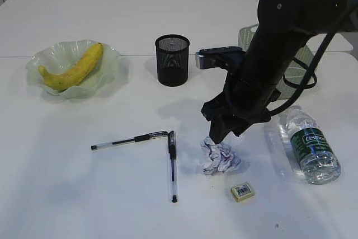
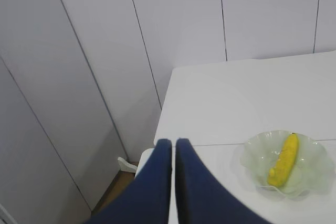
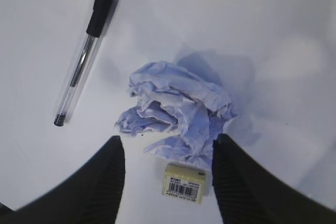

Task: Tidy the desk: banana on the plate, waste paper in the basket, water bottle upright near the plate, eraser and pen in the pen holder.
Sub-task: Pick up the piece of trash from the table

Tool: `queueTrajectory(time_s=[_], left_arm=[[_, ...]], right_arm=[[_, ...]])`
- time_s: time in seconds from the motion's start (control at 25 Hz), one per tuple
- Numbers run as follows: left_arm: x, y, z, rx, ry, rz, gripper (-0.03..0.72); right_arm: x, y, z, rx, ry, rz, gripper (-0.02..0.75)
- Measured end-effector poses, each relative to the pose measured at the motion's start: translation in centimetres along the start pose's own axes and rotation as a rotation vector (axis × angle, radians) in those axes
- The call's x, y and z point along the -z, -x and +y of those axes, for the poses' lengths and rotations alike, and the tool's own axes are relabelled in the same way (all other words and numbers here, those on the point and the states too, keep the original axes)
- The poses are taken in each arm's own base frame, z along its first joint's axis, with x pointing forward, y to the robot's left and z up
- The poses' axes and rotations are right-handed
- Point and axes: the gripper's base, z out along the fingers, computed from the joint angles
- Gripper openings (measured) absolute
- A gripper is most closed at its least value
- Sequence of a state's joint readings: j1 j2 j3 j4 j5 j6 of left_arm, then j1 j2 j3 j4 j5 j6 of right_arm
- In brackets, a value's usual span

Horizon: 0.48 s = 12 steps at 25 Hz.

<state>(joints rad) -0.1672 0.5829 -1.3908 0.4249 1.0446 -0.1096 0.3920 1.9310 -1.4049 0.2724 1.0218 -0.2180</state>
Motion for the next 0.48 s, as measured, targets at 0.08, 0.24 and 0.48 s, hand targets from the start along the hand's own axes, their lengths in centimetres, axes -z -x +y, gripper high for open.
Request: queueTrajectory(time_s=[0.08, 0.24, 0.48], left_arm=[[0.0, 0.0, 0.0, 0.0, 0.0, 0.0, -0.016], [0.0, 0.0, 0.0, 0.0, 0.0, 0.0, -0.016], [0.0, 0.0, 0.0, 0.0, 0.0, 0.0, -0.016]], right_arm=[[0.0, 0.15, -0.01, 0.065, -0.002, -0.017, 0.403], [-0.04, 0.52, 0.18, 0.206, 0.016, -0.058, 0.403], [0.0, 0.71, 0.7, 0.465, 0.059, -0.093, 0.404]])
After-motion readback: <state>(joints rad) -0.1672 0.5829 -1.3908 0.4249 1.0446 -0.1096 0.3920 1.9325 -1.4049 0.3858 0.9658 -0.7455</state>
